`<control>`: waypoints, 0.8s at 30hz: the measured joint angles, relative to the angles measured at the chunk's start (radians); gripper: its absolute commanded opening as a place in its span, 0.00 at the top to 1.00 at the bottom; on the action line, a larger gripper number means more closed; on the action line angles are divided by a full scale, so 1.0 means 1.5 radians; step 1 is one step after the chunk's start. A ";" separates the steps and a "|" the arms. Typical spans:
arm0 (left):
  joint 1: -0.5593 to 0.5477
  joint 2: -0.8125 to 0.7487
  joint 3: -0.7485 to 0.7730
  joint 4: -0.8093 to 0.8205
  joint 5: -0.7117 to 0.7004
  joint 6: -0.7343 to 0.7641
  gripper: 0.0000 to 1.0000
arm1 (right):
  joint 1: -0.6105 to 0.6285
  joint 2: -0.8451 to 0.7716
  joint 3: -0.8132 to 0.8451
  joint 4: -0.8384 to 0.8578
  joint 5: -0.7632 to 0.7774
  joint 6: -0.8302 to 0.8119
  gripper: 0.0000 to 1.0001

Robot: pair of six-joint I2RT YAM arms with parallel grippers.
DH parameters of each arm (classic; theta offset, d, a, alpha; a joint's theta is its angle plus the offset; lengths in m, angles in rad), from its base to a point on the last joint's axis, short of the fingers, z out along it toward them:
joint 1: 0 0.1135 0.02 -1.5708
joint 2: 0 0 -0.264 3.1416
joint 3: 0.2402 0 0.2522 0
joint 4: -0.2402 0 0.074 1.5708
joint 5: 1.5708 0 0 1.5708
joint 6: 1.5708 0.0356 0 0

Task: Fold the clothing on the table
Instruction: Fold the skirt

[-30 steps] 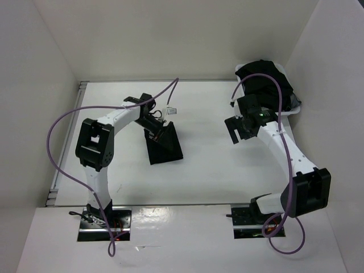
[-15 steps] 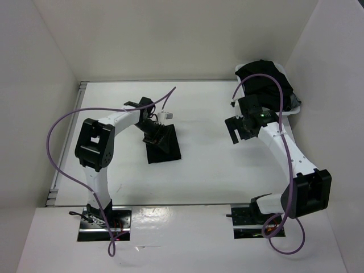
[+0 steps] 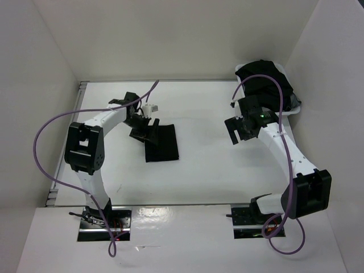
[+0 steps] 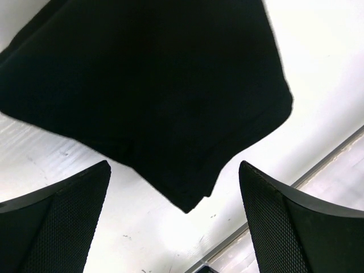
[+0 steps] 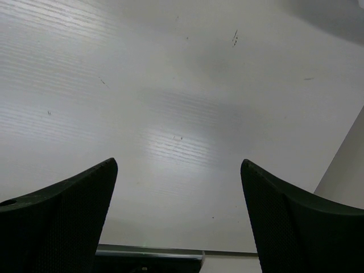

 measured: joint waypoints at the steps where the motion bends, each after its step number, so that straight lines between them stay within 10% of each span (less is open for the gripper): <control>1: 0.003 -0.001 -0.005 0.001 -0.003 0.000 0.01 | 0.000 0.000 0.000 0.000 0.000 0.000 0.07; 13: 0.062 -0.044 -0.035 -0.011 -0.025 0.003 0.01 | -0.006 -0.002 -0.009 0.012 0.006 0.012 0.07; 24: 0.364 -0.423 -0.165 0.064 -0.070 0.006 0.00 | -0.248 -0.220 -0.080 0.081 -0.036 0.037 0.07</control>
